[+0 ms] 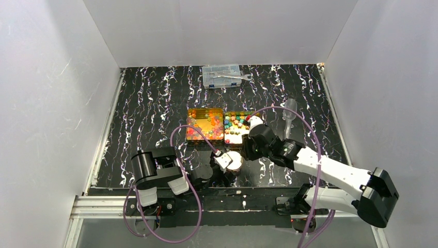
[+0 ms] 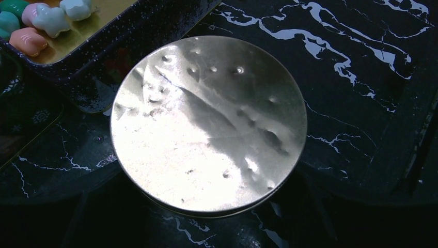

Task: Pack the candies
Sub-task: Screw the bottle lid onto the packing bottle.

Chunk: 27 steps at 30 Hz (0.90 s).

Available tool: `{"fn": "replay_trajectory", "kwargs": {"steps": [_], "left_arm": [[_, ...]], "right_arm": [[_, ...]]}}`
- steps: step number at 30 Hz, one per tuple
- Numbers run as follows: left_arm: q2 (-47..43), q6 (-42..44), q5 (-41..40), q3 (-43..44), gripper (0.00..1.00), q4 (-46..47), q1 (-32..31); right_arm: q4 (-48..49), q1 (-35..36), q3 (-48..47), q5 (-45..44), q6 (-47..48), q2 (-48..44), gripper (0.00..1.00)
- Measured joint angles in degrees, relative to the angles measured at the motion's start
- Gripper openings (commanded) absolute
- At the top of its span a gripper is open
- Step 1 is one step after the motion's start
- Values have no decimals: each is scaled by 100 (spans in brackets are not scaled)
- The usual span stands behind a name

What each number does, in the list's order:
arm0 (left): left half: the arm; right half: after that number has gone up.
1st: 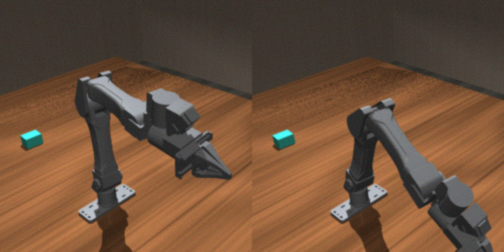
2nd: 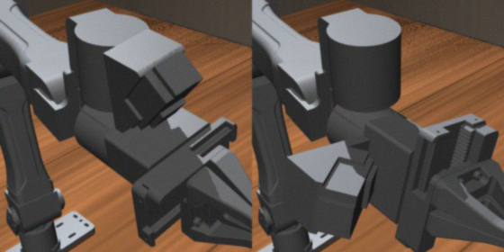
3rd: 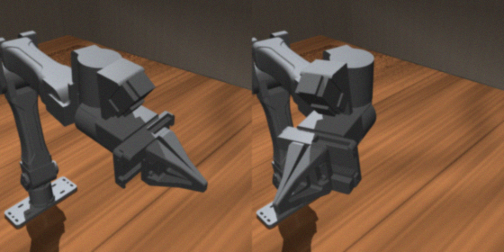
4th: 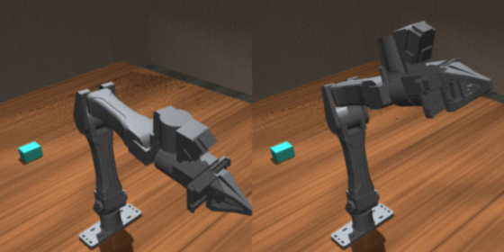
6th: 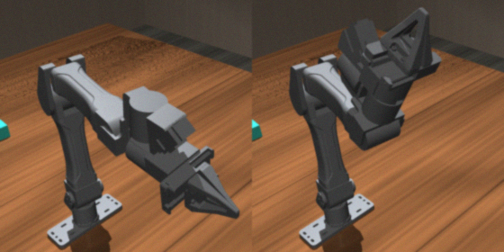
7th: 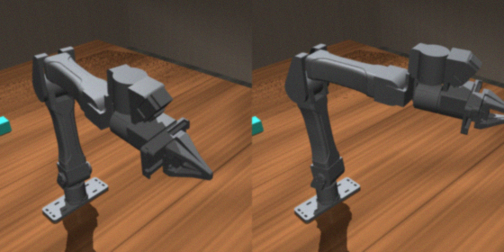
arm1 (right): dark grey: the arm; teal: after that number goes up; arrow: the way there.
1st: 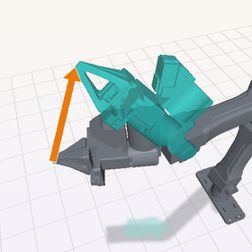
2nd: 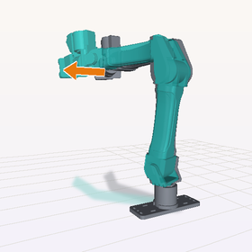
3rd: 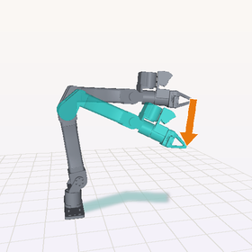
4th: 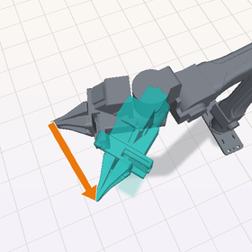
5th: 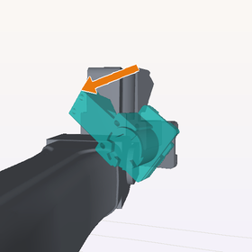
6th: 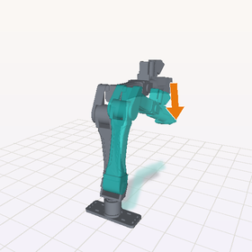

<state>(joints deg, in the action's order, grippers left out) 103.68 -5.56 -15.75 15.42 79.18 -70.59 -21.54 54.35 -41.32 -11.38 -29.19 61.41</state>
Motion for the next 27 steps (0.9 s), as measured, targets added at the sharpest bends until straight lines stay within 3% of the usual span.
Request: {"fn": "replay_trajectory", "kwargs": {"steps": [12,27], "left_arm": [[-92,42,168,-4,19,-133,2],[-94,72,236,-2,18,-142,4]], "right_arm": [[896,-914,-48,1637,549,826,38],[1458,-1261,17,2507,706,1176,35]]}}
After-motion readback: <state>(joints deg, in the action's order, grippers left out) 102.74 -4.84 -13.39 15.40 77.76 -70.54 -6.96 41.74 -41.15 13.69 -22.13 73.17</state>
